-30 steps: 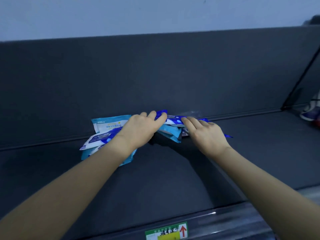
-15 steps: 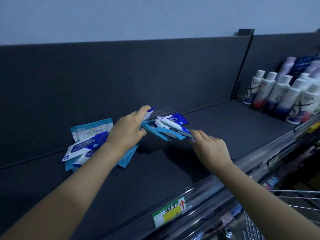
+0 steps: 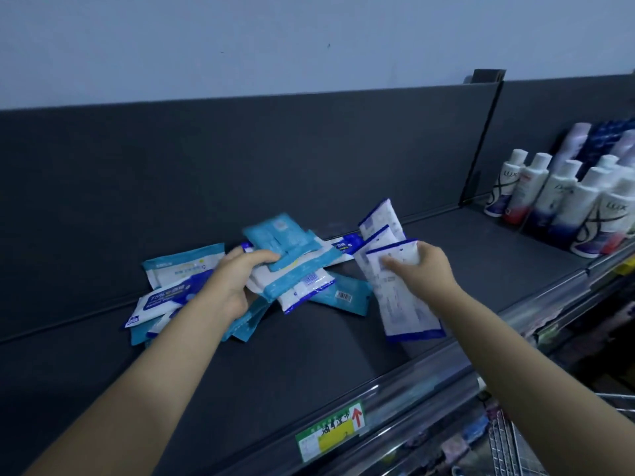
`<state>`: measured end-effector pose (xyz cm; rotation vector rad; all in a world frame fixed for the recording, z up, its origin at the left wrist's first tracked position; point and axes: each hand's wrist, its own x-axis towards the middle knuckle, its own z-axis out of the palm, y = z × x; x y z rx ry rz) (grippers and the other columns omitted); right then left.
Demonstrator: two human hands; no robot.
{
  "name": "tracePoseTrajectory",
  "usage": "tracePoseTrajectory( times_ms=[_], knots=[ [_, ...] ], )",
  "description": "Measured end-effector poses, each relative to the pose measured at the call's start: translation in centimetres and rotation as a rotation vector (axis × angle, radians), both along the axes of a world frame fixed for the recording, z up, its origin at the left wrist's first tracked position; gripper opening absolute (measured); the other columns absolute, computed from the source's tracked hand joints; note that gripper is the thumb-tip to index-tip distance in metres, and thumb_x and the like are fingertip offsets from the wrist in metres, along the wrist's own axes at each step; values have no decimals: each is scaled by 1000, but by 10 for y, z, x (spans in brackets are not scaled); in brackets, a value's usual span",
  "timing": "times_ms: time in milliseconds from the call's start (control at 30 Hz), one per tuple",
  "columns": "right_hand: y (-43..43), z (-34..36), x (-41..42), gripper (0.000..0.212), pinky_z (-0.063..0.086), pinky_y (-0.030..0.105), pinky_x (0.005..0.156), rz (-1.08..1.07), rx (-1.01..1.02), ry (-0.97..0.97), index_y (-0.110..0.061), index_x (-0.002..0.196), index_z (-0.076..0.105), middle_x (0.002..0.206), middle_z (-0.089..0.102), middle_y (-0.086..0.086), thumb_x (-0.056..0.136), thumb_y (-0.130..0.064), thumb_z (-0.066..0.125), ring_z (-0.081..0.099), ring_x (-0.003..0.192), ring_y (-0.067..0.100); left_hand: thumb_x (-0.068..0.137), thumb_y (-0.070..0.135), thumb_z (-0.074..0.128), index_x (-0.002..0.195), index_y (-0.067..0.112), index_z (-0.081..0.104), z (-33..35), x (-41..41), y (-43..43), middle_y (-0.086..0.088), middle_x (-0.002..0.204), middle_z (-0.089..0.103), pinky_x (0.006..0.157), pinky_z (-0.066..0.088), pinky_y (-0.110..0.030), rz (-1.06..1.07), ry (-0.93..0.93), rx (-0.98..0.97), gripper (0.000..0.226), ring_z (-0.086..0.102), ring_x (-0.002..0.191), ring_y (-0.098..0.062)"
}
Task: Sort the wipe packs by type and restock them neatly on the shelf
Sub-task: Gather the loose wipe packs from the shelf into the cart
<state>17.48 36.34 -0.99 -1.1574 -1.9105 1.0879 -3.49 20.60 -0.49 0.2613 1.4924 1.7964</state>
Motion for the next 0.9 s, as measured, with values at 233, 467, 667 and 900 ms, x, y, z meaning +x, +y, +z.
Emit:
tracePoseTrajectory(
  times_ms=[233,467,667,900],
  knots=[
    [2,-12,10,20,53,33,42,26,-748,297,4,96,62,73,70,16,84,-10,71,68,51,24,72,-21,61,101,10,60,-19,29,13,-14,104,70,65,57,-38,-128,-77,-31,43,68,80,-27],
    [1,-44,18,85,56,57,74,52,-796,183,-7,127,48,105,69,20,55,-22,91,71,85,36,68,-20,69,145,41,15,-34,36,22,-12,123,60,78,55,-40,-338,270,-227,111,61,103,-27],
    [3,-39,22,61,56,38,57,78,-780,197,-17,128,44,98,70,13,78,3,72,69,70,26,59,-8,82,142,55,-3,-28,35,17,4,133,47,90,52,-34,-542,531,-348,134,53,116,-21],
    [-3,-42,23,51,58,44,72,190,-798,226,-2,125,50,101,72,16,78,5,70,71,83,30,70,-23,64,144,33,24,-40,43,23,-17,117,60,81,54,-40,-365,142,-98,101,62,103,-30]
  ],
)
